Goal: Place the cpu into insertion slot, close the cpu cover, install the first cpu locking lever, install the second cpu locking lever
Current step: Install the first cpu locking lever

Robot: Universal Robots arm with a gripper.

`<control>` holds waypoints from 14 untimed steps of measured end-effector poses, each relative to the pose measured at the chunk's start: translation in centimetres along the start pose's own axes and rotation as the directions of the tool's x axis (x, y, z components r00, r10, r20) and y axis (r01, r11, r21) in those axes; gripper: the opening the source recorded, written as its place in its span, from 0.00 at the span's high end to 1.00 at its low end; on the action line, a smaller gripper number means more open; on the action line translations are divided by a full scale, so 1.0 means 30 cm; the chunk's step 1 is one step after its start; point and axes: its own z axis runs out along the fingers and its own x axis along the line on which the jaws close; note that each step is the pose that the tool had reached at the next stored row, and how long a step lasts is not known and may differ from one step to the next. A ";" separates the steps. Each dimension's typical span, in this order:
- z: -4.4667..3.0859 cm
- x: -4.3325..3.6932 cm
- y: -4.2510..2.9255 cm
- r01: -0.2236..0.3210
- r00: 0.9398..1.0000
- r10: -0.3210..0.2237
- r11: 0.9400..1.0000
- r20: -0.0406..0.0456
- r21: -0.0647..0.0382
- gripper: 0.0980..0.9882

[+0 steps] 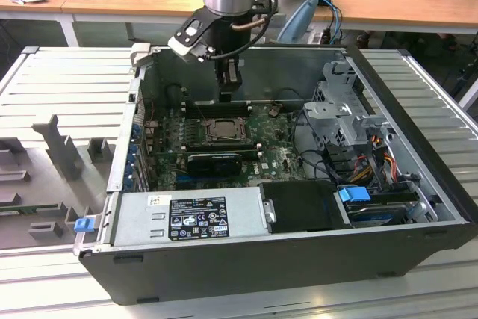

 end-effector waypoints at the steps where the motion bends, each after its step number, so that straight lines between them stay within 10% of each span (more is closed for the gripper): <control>1: 0.000 0.000 0.000 0.030 1.000 -0.030 1.000 0.000 0.001 0.99; 14: 0.000 0.000 0.000 0.254 0.967 -0.254 0.967 -0.003 0.005 0.99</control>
